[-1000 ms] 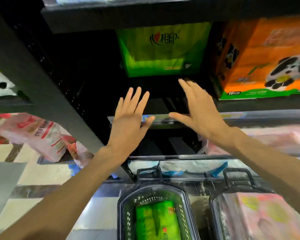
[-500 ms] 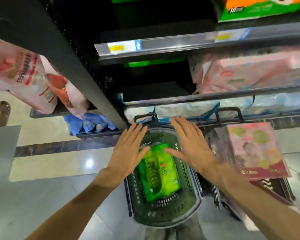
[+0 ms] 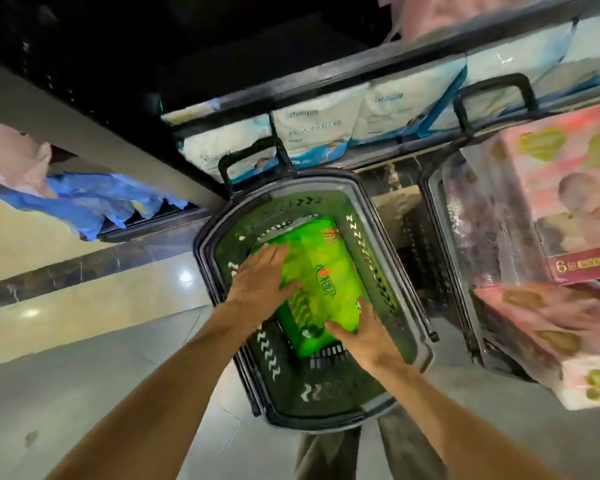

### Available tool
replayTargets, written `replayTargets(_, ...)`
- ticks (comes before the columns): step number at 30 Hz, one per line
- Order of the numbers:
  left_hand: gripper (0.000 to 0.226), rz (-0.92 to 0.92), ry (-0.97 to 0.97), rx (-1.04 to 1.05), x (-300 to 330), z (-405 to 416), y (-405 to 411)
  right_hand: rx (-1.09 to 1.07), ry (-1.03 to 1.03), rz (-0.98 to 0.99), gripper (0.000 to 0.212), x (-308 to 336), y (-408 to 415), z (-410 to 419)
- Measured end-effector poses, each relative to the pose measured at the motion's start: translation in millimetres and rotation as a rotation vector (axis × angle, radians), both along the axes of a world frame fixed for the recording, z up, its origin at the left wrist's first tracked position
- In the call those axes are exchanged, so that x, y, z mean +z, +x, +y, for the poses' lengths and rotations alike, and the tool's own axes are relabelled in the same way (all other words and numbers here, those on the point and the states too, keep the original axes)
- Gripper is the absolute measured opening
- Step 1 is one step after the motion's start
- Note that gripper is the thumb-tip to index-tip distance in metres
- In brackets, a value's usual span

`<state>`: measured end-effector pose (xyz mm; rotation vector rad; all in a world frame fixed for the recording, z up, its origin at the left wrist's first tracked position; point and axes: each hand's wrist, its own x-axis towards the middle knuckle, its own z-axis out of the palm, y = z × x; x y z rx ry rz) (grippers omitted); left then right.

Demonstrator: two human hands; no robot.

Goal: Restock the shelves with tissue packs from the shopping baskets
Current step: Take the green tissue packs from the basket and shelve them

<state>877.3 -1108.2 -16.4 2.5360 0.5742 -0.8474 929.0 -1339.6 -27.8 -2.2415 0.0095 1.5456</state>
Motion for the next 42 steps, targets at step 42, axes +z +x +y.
replayTargets(42, 0.097, 0.191, 0.099, 0.179, -180, 26, 90, -1.274, -0.050, 0.439, 0.076, -197, -55, -26)
